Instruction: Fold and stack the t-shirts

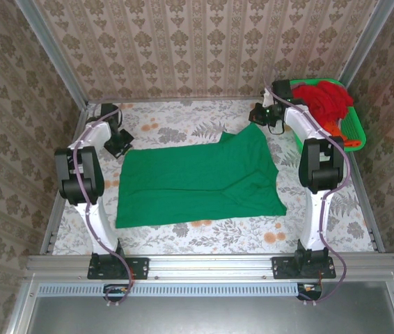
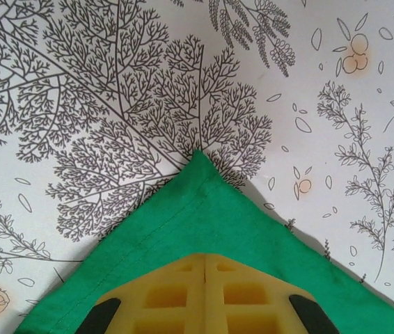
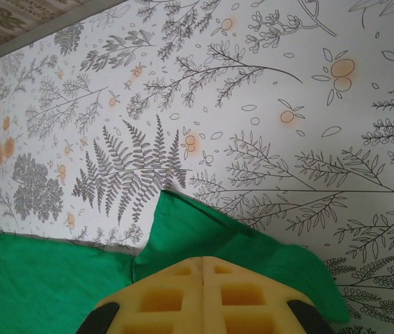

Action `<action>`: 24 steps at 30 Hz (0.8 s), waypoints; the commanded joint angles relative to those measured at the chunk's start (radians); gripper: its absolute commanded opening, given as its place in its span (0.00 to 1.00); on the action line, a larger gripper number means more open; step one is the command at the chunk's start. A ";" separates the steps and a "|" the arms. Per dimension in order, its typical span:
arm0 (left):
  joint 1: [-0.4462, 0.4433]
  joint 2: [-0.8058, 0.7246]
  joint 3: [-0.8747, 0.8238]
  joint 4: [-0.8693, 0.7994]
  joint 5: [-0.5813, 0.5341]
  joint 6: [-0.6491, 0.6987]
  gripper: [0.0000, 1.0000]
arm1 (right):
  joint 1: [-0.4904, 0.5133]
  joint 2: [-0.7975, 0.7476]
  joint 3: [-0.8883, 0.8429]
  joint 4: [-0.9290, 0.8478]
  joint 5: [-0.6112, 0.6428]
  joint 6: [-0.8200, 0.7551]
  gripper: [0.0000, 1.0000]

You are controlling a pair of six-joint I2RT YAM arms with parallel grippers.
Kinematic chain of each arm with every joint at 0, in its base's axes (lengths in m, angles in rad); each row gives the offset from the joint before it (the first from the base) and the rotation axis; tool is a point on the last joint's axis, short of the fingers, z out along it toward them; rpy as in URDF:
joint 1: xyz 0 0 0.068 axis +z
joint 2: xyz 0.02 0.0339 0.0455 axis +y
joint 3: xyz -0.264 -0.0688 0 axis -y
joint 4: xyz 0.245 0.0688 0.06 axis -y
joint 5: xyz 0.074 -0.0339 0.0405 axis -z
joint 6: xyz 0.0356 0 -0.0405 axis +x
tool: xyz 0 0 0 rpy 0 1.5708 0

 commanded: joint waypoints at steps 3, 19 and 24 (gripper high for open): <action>0.002 0.017 0.044 -0.033 -0.048 0.000 0.28 | -0.005 0.003 0.001 0.013 -0.020 0.009 0.00; -0.007 0.222 0.231 -0.155 -0.091 0.013 0.32 | -0.005 0.011 -0.001 0.019 -0.021 0.018 0.00; -0.010 0.258 0.238 -0.161 -0.076 0.025 0.23 | -0.005 0.012 0.000 0.020 -0.020 0.018 0.00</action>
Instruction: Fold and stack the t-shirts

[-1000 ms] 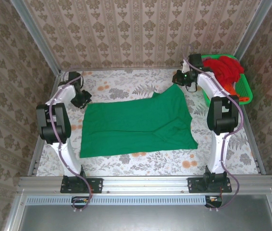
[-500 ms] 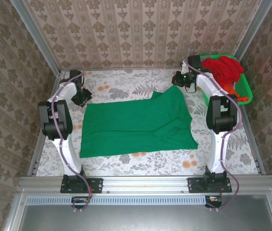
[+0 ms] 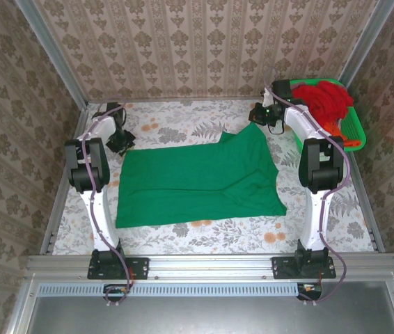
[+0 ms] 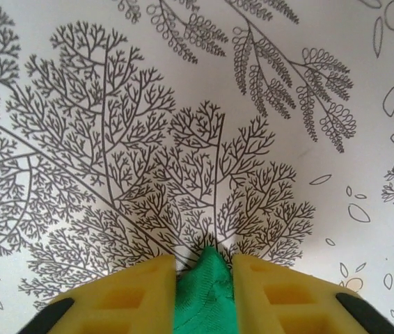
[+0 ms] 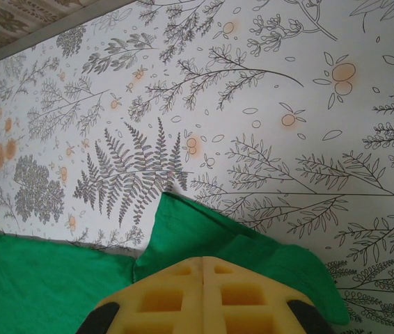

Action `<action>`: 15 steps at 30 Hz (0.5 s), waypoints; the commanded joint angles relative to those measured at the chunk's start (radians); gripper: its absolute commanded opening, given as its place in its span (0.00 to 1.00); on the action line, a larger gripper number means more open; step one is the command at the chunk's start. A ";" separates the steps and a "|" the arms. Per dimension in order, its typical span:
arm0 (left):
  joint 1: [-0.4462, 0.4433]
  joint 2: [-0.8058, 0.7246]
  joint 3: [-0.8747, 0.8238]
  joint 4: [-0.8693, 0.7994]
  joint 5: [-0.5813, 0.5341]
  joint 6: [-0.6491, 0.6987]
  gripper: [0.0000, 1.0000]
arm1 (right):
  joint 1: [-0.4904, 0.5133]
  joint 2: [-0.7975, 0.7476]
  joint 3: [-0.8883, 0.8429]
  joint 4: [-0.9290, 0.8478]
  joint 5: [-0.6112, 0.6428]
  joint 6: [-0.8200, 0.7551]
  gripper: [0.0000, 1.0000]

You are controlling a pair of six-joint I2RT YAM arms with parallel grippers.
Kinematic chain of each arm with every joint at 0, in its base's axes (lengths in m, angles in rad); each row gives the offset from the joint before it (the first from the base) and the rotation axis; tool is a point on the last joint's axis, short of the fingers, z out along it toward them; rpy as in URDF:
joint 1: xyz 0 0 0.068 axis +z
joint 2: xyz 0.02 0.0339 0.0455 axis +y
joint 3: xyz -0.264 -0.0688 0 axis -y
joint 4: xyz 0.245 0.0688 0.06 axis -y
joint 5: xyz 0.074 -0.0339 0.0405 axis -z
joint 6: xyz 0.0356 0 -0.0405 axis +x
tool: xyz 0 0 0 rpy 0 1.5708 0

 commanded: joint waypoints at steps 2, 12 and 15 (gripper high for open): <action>-0.007 0.050 0.028 -0.052 0.010 0.020 0.14 | -0.005 0.014 -0.001 0.011 -0.016 0.015 0.00; -0.007 -0.053 -0.035 0.044 0.046 0.026 0.00 | -0.004 -0.012 -0.004 0.017 -0.024 0.021 0.00; -0.007 -0.116 -0.062 0.064 0.048 0.025 0.00 | -0.003 -0.049 -0.036 0.039 -0.019 0.022 0.00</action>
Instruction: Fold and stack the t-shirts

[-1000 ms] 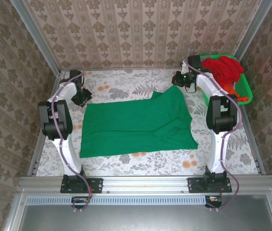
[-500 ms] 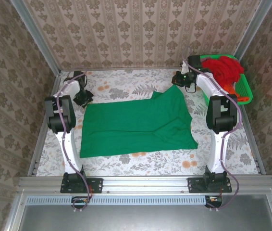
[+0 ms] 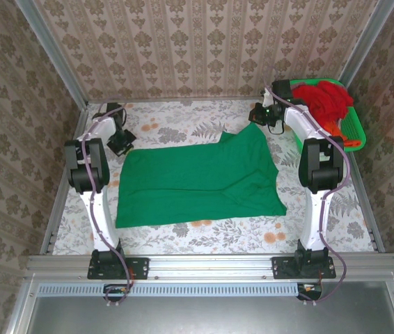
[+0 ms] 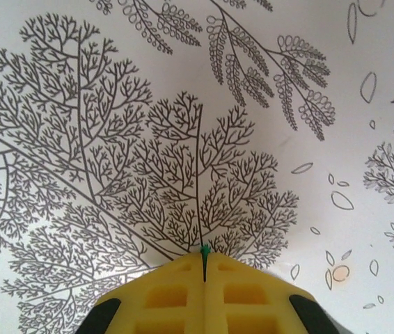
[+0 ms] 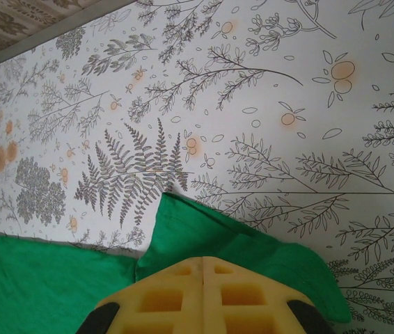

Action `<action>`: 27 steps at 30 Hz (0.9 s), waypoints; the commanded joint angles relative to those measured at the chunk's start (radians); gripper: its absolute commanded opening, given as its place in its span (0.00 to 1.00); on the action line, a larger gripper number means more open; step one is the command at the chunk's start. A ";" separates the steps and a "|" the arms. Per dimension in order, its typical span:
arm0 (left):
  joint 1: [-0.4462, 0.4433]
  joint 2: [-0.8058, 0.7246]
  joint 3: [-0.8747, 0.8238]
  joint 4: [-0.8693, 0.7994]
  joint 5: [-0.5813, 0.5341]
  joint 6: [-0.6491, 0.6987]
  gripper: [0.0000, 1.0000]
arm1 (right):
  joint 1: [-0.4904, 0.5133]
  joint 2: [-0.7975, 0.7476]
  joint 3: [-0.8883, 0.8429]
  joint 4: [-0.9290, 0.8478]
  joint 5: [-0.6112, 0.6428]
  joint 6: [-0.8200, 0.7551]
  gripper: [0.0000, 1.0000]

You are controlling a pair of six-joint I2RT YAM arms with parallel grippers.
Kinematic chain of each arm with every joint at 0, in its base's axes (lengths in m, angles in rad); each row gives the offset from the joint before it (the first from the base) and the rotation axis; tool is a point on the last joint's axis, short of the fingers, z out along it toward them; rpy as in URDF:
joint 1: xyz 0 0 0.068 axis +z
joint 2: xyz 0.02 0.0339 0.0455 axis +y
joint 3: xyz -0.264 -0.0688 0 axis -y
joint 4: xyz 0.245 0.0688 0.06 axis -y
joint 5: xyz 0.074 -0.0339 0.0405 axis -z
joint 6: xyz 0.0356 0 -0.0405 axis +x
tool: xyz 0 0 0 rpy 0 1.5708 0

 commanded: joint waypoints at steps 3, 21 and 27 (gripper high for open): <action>-0.005 -0.164 -0.076 0.056 0.021 0.007 0.00 | -0.004 -0.088 -0.071 0.051 -0.021 0.012 0.00; 0.013 -0.513 -0.399 0.132 0.062 0.078 0.00 | -0.001 -0.444 -0.440 0.139 0.003 0.009 0.00; 0.021 -0.613 -0.516 0.133 0.075 0.100 0.00 | -0.001 -0.593 -0.586 0.125 0.025 0.001 0.00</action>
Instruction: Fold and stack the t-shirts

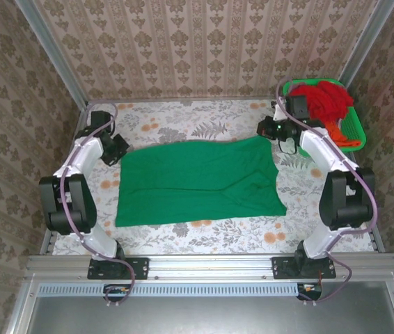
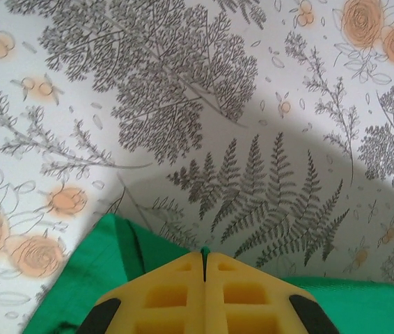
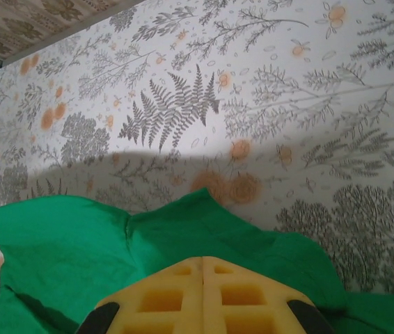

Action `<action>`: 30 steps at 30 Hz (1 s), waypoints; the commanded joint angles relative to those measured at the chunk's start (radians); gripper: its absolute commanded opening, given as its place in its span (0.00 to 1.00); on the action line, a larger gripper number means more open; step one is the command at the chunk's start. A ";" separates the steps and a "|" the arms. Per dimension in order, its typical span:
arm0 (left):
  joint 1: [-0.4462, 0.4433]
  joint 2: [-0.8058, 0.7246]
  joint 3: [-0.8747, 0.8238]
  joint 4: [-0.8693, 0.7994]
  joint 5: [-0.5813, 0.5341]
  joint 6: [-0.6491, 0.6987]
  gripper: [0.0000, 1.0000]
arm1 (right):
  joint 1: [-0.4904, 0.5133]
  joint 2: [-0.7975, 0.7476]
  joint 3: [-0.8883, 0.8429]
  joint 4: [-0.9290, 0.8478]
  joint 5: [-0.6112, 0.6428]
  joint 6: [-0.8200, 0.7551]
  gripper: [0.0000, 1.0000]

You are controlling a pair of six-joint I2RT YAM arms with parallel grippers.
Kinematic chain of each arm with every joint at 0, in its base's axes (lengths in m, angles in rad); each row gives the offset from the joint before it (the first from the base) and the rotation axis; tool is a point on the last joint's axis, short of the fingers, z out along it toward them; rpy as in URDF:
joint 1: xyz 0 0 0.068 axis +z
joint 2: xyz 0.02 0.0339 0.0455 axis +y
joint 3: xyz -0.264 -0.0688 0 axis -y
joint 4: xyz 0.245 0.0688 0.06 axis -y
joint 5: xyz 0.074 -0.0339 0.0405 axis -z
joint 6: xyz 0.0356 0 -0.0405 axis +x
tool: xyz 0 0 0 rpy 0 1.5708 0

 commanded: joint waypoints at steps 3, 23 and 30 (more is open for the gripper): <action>0.014 -0.095 -0.101 -0.004 0.019 0.049 0.00 | 0.001 -0.151 -0.119 -0.019 0.029 -0.005 0.00; 0.074 -0.324 -0.315 -0.079 0.060 0.079 0.00 | 0.015 -0.486 -0.381 -0.176 0.081 -0.008 0.00; 0.086 -0.370 -0.369 -0.108 0.068 0.082 0.00 | 0.014 -0.538 -0.411 -0.230 0.083 -0.010 0.00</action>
